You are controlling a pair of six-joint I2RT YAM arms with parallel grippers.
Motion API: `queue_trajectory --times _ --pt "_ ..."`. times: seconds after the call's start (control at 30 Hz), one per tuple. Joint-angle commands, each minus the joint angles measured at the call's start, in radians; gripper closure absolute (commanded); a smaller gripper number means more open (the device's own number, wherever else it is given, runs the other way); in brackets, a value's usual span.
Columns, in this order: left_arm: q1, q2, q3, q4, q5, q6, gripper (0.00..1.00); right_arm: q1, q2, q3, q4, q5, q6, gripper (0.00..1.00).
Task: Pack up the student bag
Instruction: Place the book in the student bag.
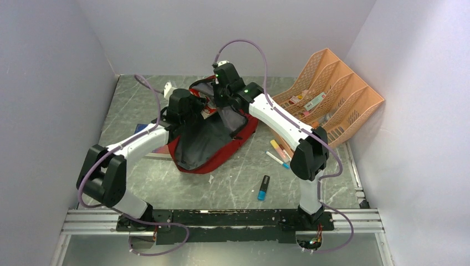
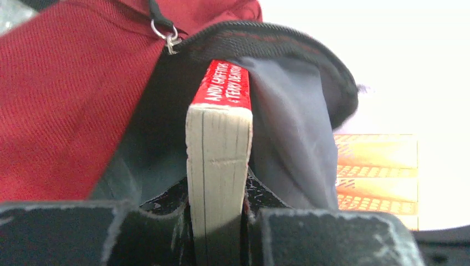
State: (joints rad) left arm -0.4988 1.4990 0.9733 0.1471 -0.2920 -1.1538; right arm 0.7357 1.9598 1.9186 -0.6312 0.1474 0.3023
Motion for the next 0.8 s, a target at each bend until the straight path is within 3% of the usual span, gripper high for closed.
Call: queue_trajectory --times 0.0,0.13,0.43,0.77 --pt "0.061 0.041 0.121 0.185 0.053 0.094 0.95 -0.001 -0.057 -0.019 -0.069 -0.099 0.045 1.00" --pt "0.066 0.079 0.123 0.207 0.099 0.113 0.95 -0.004 -0.059 -0.066 -0.034 -0.091 0.033 1.00" --pt "0.060 0.106 -0.055 0.319 0.129 0.041 0.95 -0.047 -0.029 -0.109 0.033 -0.110 0.032 1.00" --pt "-0.063 0.199 -0.087 0.444 0.076 -0.081 0.95 -0.070 -0.021 -0.149 0.148 -0.180 0.114 1.00"
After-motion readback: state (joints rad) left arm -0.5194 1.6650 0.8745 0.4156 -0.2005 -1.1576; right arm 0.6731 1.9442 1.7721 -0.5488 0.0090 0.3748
